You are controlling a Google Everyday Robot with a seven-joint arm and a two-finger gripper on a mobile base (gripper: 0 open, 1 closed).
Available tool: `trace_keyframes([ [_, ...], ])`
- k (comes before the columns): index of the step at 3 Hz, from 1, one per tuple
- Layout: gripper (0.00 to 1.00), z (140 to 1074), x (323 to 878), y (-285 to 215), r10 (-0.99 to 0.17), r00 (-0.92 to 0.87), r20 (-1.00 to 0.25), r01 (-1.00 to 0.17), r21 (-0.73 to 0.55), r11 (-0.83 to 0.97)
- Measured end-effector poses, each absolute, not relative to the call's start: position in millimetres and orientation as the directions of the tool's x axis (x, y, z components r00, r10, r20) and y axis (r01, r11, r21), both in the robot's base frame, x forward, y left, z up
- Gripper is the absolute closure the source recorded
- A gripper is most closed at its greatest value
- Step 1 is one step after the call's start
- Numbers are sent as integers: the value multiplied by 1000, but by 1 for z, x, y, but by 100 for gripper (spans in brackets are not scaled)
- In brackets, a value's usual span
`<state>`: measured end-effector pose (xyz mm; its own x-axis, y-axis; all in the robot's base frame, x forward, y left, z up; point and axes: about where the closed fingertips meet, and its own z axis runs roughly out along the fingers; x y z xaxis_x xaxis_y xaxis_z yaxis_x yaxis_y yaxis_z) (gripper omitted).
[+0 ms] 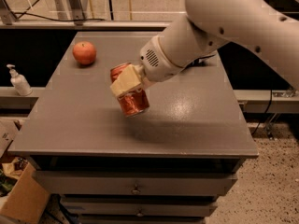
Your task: Place coke can upright
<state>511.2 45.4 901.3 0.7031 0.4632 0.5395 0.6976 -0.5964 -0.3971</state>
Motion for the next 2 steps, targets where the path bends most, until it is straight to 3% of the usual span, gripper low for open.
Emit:
trace_keyframes([
  [2,100,914,519,33,372,535,758,822,-367,-436],
])
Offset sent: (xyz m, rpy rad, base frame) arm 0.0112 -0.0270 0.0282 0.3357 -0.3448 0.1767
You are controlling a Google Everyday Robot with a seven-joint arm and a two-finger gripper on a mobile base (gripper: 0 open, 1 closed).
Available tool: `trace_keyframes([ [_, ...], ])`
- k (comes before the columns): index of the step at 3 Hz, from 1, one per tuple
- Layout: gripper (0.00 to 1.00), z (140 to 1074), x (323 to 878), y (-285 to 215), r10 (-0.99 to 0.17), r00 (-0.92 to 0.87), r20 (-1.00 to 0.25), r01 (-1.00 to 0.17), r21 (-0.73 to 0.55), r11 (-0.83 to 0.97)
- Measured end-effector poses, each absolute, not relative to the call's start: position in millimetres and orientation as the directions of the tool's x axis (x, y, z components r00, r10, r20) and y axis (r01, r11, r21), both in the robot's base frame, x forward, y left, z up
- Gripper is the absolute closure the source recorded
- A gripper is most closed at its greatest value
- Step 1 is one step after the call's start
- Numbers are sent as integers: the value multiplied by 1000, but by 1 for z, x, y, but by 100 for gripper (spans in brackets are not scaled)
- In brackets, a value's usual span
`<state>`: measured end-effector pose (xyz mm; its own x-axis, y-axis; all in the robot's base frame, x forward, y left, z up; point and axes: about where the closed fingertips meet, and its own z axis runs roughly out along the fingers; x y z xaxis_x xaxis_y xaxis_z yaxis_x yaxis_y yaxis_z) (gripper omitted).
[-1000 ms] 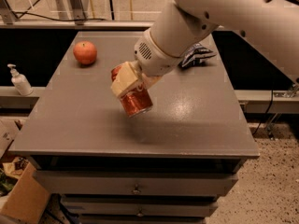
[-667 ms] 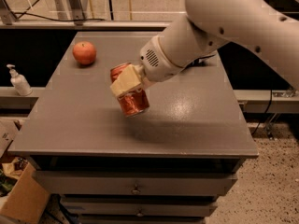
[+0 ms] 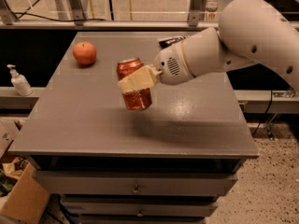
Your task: Place coke can upright
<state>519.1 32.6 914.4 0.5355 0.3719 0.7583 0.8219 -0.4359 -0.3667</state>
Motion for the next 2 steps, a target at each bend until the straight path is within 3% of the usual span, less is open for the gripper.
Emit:
trace_keyframes([
  [2,100,924,519,29,356,408,841,891,-282,-355],
])
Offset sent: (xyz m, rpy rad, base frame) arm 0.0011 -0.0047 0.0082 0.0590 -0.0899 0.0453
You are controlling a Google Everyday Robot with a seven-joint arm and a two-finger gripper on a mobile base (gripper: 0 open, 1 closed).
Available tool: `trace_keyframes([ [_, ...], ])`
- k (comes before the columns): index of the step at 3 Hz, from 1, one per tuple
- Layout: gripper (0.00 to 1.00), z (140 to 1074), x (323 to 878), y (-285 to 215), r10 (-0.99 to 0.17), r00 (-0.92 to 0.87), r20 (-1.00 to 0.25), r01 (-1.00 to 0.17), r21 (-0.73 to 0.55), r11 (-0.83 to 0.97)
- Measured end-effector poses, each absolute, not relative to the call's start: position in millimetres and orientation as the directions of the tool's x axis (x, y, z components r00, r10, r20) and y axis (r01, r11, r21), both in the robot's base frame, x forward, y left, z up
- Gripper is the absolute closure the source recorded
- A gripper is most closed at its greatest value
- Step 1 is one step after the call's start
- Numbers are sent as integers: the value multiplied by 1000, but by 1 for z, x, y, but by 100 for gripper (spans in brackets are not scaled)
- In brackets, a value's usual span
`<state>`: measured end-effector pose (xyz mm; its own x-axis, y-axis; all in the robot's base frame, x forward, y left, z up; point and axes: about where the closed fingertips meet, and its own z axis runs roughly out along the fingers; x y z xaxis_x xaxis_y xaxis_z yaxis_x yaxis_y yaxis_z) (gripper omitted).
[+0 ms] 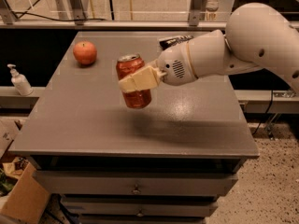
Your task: Place coke can upright
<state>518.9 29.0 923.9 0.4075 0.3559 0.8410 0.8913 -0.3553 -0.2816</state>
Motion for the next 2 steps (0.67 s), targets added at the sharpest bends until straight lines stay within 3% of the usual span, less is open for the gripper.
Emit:
trace_keyframes([
  [1,100,924,519,29,355,411,840,890,-285,-356],
  [2,100,923,519,30,380,329,865,923,-209,-323],
])
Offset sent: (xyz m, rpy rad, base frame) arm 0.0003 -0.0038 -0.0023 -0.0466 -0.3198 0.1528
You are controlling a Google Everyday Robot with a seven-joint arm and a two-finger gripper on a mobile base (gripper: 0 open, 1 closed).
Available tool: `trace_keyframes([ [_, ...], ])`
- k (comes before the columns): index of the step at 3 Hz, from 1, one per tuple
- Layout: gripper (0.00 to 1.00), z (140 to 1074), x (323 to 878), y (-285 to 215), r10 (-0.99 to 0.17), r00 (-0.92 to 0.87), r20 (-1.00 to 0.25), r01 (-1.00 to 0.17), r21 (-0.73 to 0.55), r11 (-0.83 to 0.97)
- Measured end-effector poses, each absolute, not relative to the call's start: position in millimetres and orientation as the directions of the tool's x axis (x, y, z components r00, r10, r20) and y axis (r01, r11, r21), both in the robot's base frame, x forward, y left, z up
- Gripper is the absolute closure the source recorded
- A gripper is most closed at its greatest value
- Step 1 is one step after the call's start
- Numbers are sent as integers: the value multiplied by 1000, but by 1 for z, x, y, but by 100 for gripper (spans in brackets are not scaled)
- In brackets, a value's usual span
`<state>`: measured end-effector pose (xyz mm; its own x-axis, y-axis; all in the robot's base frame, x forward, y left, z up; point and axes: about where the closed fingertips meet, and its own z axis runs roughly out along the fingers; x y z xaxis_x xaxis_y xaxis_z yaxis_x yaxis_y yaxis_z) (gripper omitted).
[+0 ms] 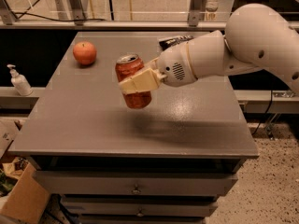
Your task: Place coke can upright
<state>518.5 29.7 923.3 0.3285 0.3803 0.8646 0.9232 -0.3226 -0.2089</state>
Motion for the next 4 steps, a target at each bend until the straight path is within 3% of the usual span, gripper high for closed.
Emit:
trace_keyframes([
  [1,100,920,519,28,424,177,888,967,-75,-245],
  [2,100,909,525,21,443,114,889,977,-19,-214],
  [4,100,891,536,5,271,110,956,972,-47,-230],
])
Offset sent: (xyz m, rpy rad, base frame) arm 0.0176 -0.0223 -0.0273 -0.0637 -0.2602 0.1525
